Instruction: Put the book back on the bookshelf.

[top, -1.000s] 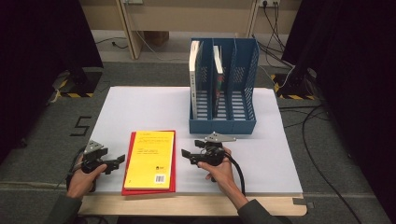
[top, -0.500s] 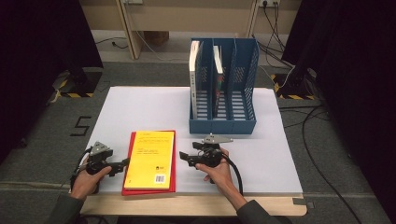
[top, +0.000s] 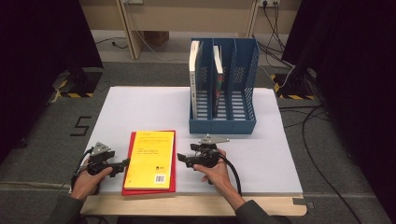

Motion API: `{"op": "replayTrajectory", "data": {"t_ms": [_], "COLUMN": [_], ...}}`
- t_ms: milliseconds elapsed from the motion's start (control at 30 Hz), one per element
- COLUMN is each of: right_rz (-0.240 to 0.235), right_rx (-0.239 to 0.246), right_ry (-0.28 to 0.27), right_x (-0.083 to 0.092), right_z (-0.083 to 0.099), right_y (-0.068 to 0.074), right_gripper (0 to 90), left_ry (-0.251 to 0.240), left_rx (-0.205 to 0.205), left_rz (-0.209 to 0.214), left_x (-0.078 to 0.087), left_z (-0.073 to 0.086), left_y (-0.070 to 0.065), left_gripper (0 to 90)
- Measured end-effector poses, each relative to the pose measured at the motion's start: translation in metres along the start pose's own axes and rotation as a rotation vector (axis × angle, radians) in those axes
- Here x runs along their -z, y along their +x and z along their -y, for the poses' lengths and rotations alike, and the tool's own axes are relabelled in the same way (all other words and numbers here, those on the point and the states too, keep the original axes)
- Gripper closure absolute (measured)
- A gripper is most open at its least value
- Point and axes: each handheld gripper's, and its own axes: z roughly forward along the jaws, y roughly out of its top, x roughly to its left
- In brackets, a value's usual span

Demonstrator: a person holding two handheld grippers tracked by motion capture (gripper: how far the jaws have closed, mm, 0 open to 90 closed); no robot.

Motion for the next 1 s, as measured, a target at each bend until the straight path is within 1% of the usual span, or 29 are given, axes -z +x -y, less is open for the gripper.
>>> {"op": "replayTrajectory", "data": {"t_ms": [33,100,233,367,500,533,600,700,800,900,1000], "right_rz": [0.001,0.007,0.001,-0.009,-0.013,-0.014,-0.011,-0.015,-0.011,-0.008,-0.010], "right_rx": [-0.003,-0.006,-0.010,-0.015,-0.020,-0.014,-0.008,-0.015,-0.016,-0.017,-0.029], "right_ry": [0.003,0.010,0.019,0.027,0.037,0.040,0.050,0.061,0.066,0.069,0.077], "right_x": [-0.001,-0.002,-0.005,-0.008,-0.013,-0.014,-0.016,-0.019,-0.020,-0.020,-0.022], "right_z": [0.000,0.000,0.001,0.000,0.000,0.000,0.000,0.001,0.001,0.001,0.001], "right_y": [0.000,0.000,0.000,0.002,0.004,0.005,0.006,0.006,0.006,0.005,0.004], "right_gripper": [22.7,22.8,22.8,22.8,23.0,23.0,23.2,23.2,23.2,23.2,23.2], "left_ry": [0.000,0.003,0.001,0.000,0.001,0.002,0.001,0.003,-0.001,0.001,0.002], "left_rx": [0.006,0.001,0.004,-0.016,-0.016,-0.020,-0.013,-0.031,-0.055,-0.061,-0.051], "left_rz": [0.002,-0.001,-0.006,-0.016,-0.020,-0.024,-0.017,0.000,-0.005,-0.005,-0.005], "left_x": [0.000,0.000,0.000,0.001,0.002,0.002,0.001,-0.001,-0.003,-0.004,-0.004], "left_z": [0.000,0.000,0.000,-0.001,-0.001,-0.001,-0.001,-0.002,-0.003,-0.003,-0.003], "left_y": [0.000,-0.001,-0.002,-0.004,-0.006,-0.007,-0.009,-0.015,-0.021,-0.022,-0.021], "left_gripper": [21.5,22.3,23.1,25.2,27.5,27.5,27.7,27.5,24.1,22.9,20.8]}}
